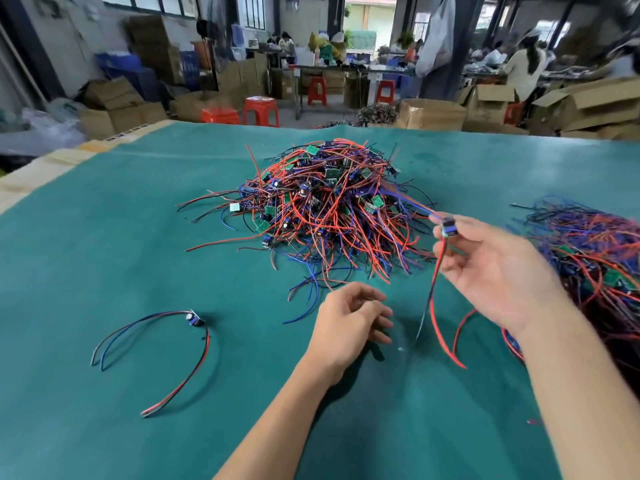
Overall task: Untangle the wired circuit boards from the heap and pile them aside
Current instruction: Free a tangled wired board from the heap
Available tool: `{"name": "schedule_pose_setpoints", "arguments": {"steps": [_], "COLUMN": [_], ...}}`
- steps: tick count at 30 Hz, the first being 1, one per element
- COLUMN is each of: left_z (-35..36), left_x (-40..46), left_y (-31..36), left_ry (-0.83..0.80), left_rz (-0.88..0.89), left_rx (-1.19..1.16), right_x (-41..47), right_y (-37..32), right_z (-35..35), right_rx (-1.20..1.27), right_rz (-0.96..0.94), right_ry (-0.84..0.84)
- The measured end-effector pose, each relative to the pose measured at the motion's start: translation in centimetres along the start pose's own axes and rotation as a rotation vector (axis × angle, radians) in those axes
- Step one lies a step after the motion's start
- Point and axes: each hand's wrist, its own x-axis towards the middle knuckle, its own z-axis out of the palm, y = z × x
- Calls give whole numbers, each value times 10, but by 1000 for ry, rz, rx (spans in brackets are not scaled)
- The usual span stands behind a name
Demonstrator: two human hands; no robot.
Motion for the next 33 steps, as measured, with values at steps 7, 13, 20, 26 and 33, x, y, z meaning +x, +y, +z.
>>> {"name": "schedule_pose_setpoints", "arguments": {"steps": [7,13,20,26,33], "left_z": [-4,-5,-7,-7,-10], "left_x": [-2,-4,-5,-11,-13], "left_y": [6,0,1,7,11], "left_ry": [-139,-118,-117,-217,-319], "left_rz": [-19,34,41,45,44], "left_rx": [-111,-17,57,137,258], "right_x": [-22,-19,-19,-21,-12], "right_y": [65,80,79,76,70], "right_z": [6,0,-3,-6,-21], "right_rx": [-4,-192,-188,-341,-586], "right_rz": [176,81,42,-74,-365], "right_ry": [-24,96,70,136,548]}}
